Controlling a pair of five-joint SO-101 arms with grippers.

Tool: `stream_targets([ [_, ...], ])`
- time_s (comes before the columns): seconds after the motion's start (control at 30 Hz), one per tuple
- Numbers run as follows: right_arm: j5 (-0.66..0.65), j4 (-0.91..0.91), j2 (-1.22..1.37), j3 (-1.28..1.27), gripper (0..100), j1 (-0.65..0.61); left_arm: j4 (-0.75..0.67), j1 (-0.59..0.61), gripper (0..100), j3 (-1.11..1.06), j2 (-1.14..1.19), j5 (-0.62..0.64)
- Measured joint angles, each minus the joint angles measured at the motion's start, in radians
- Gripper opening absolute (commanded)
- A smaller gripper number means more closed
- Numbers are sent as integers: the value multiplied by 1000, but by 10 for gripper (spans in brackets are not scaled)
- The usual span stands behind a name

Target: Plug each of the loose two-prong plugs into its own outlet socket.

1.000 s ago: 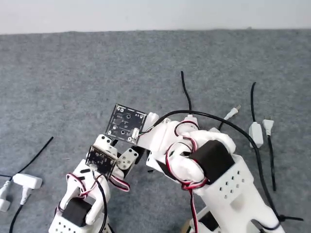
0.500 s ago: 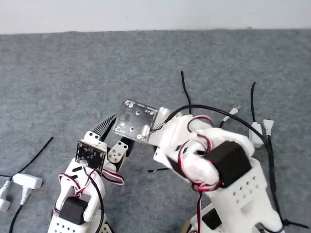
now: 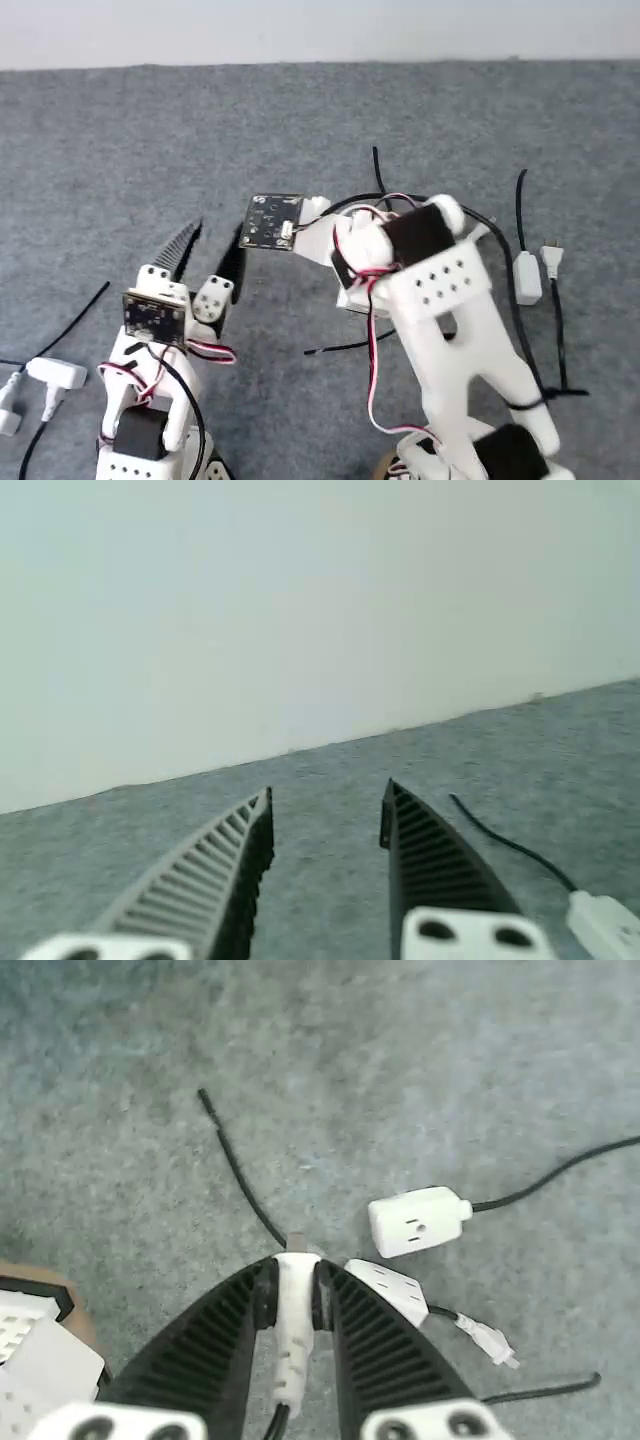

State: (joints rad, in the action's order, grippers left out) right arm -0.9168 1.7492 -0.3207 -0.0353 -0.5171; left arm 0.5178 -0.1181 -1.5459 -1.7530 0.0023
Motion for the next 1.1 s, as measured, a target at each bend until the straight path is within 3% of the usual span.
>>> stream_targets([
  [0.2, -83, 0, 129, 0, 9, 2, -2, 107, 188, 63, -8, 0],
  [0.5, -258, 2, 261, 130, 9, 11, -2, 127, 188, 80, 0, -52],
  [0.87, -543, 3, 282, 183, 9, 178, -2, 124, 188, 80, 0, -52],
  [1.1, -621, -2, 430, 183, 9, 258, -2, 124, 188, 80, 0, -55],
])
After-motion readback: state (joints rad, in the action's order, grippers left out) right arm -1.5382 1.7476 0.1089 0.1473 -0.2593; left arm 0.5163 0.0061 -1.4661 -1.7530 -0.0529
